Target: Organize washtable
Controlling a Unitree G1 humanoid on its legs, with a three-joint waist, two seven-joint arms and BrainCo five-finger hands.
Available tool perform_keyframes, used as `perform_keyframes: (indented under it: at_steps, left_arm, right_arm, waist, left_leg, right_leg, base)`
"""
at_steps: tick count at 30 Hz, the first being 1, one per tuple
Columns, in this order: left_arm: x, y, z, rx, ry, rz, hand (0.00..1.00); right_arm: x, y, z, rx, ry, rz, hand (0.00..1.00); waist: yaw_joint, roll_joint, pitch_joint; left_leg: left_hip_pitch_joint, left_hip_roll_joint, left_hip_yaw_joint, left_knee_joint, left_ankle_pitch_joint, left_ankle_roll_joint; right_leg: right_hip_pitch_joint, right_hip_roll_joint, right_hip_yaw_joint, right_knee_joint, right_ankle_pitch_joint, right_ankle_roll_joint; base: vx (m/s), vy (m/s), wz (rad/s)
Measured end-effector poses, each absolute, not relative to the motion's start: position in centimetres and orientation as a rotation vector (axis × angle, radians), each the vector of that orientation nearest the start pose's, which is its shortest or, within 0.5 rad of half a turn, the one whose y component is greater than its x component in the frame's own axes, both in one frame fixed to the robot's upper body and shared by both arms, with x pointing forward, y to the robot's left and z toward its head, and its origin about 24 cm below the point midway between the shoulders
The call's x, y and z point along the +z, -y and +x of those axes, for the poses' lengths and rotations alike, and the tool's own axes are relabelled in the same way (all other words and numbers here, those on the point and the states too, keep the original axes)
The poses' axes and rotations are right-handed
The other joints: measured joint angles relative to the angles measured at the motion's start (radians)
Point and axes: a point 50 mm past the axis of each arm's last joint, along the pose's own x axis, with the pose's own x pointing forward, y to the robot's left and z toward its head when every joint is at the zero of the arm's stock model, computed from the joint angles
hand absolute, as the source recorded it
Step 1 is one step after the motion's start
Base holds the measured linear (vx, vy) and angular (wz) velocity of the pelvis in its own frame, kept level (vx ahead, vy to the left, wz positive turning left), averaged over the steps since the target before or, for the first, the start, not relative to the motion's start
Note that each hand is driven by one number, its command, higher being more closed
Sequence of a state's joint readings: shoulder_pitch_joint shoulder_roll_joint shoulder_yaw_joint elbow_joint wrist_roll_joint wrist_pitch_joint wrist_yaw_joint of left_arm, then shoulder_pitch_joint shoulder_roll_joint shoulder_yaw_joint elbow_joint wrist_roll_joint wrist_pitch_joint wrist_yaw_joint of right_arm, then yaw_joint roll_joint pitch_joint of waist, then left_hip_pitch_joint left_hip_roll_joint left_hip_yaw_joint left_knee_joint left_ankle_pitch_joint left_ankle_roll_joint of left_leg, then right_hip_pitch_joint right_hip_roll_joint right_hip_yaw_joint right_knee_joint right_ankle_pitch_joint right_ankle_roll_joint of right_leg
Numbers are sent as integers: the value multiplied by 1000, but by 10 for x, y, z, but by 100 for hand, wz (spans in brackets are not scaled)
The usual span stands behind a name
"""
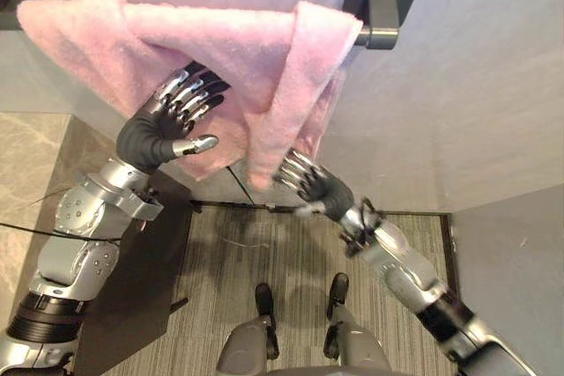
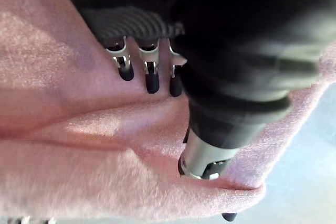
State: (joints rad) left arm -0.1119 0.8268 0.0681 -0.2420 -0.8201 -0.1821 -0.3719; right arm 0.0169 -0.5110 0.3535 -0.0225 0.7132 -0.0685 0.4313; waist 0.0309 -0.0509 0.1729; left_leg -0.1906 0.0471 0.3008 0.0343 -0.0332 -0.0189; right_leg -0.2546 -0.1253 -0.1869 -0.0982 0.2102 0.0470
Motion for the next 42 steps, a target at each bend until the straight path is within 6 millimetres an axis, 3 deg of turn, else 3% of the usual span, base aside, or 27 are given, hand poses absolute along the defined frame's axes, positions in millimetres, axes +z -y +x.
perform_keyframes:
  at_steps: [2, 4, 7, 9, 15, 23, 27, 34, 39, 42]
  left_arm:
    - [200, -239, 247, -510, 492, 113, 0]
    - [199, -240, 247, -517, 482, 124, 0]
    - [198, -241, 246, -523, 469, 127, 0]
    - [193, -244, 243, -523, 442, 126, 0]
    - [190, -245, 241, -542, 416, 114, 0]
    - [191, -236, 246, -562, 423, 67, 0]
    - [197, -234, 248, -547, 453, 57, 0]
    - [194, -234, 248, -521, 463, 17, 0]
    - [194, -234, 248, -517, 471, 10, 0]
    - [195, -233, 248, -520, 475, 11, 0]
  right_arm:
    - [27, 183, 206, 653, -183, 177, 0]
    - [29, 206, 191, 629, -230, 120, 0]
    - [48, 220, 176, 676, -235, 41, 0]
    - [59, 218, 174, 709, -199, 55, 0]
    - [89, 188, 189, 812, -18, 237, 0]
    - [115, 72, 221, 1157, 148, 525, 0]
    - [108, 33, 230, 1184, 98, 606, 0]
    - [116, 11, 225, 1258, 109, 632, 0]
    - [113, 8, 237, 1236, 85, 576, 0]
    - [121, 5, 245, 1255, 120, 490, 0]
  waist:
    - [-18, -5, -6]
    - [-19, -6, -10]
    - [-24, -5, -34]
    - [-33, -5, -57]
    - [-41, -9, -97]
    - [0, -8, -116]
    - [13, -8, -118]
    - [13, -9, -118]
    - [11, -7, -117]
    - [9, -5, -116]
  left_leg:
    - [4, 0, 7, 0, 0, 0]
    - [10, 0, 15, 0, -1, 0]
    - [18, 3, 28, -1, -1, -1]
    - [21, 5, 31, -2, -1, -1]
    - [31, 5, 37, -2, 1, -3]
    - [23, 3, 19, 0, 7, -9]
    - [22, 2, 2, 0, 8, -8]
    - [23, 0, -3, -1, 9, -6]
    - [30, 0, -4, -28, 22, -9]
    - [30, -4, -11, -58, 43, -12]
  right_leg:
    - [0, 1, 7, 0, 0, 0]
    - [1, 2, 15, 0, -1, 1]
    - [0, 5, 25, 0, -5, 5]
    - [2, 9, 28, 0, -6, 7]
    - [8, 8, 32, 0, -6, 7]
    - [9, 6, 20, 0, -2, 6]
    - [19, 2, 4, 0, -2, 6]
    - [23, -1, -2, 0, -2, 5]
    - [20, 3, -4, 0, -6, 0]
    - [9, 4, -8, 0, -7, -1]
  base:
    - [-10, -11, -13]
    - [-17, -17, -15]
    - [-11, -24, -14]
    - [8, -25, -7]
    - [1, -1, -1]
    - [27, 2, 5]
    - [41, 10, 14]
    - [12, 5, 4]
    - [5, -6, 2]
    - [30, -8, 5]
